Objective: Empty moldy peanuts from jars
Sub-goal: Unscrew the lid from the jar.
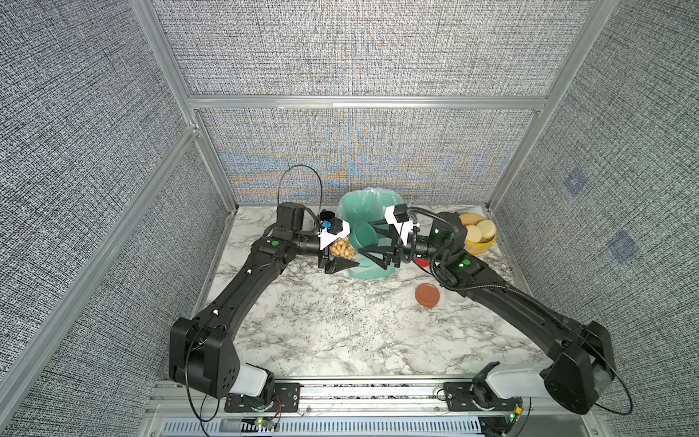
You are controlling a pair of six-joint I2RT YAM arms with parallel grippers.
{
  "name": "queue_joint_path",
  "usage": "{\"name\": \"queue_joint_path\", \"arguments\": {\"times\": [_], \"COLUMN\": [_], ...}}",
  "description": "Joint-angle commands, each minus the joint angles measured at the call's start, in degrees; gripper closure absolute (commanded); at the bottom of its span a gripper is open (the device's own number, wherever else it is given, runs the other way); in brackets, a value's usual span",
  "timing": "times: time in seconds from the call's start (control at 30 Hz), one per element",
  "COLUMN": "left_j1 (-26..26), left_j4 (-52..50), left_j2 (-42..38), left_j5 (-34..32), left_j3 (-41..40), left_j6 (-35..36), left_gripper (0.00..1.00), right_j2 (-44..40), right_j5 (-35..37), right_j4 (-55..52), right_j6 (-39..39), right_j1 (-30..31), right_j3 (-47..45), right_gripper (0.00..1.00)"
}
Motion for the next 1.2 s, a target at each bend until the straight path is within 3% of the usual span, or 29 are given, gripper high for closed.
{"name": "queue_joint_path", "arguments": {"times": [0.0, 0.1, 0.3, 0.5, 0.53, 0.57, 0.6, 0.73, 1.03, 1.17], "left_j1": [0.3, 0.6, 0.8, 0.9, 0.9, 0.9, 0.9, 0.9, 1.0, 0.9], "left_j4": [-3.4, -3.5, -1.2, 5.2, 5.2, 5.2, 5.2, 6.1, 13.1, 18.1], "left_j2": [0.4, 0.3, -0.1, -1.0, -0.9, -0.6, -0.5, -0.6, -1.5, -2.3], "left_j5": [4.1, 3.7, 2.0, -0.1, 0.3, 0.5, 0.5, -0.1, -2.9, -6.3], "left_j3": [1.1, 1.2, 0.2, -2.2, -2.2, -2.1, -2.0, -2.3, -5.0, -6.8], "left_j6": [0.1, 0.3, -1.5, -5.5, -5.5, -5.6, -5.8, -6.3, -10.0, -12.3], "left_gripper": [1.00, 1.00, 1.00, 1.00, 1.00, 1.00, 1.00, 1.00, 1.00, 1.00], "right_j2": [0.4, 1.3, 2.5, 1.9, 1.6, 1.4, 1.2, 1.8, 0.0, -1.8], "right_j5": [-6.0, -9.5, -9.1, -9.5, -9.6, -9.1, -7.9, -7.4, -0.5, 8.2], "right_j4": [-0.8, -0.8, -2.4, 2.9, 4.7, 6.1, 6.9, 5.5, 15.2, 16.4], "right_j6": [-12.7, -15.3, -19.0, -13.8, -13.0, -12.4, -12.0, -8.9, 16.6, 26.9], "right_j1": [-1.5, -3.2, -3.6, -3.8, -3.9, -3.9, -3.8, -4.0, -3.6, -2.0], "right_j3": [0.5, 1.4, 3.4, 2.1, 1.4, 0.7, 0.3, 2.2, -1.6, -4.2], "right_gripper": [0.55, 0.54, 0.46, 0.45, 0.40, 0.25, 0.05, 0.02, 0.02, 0.02]}}
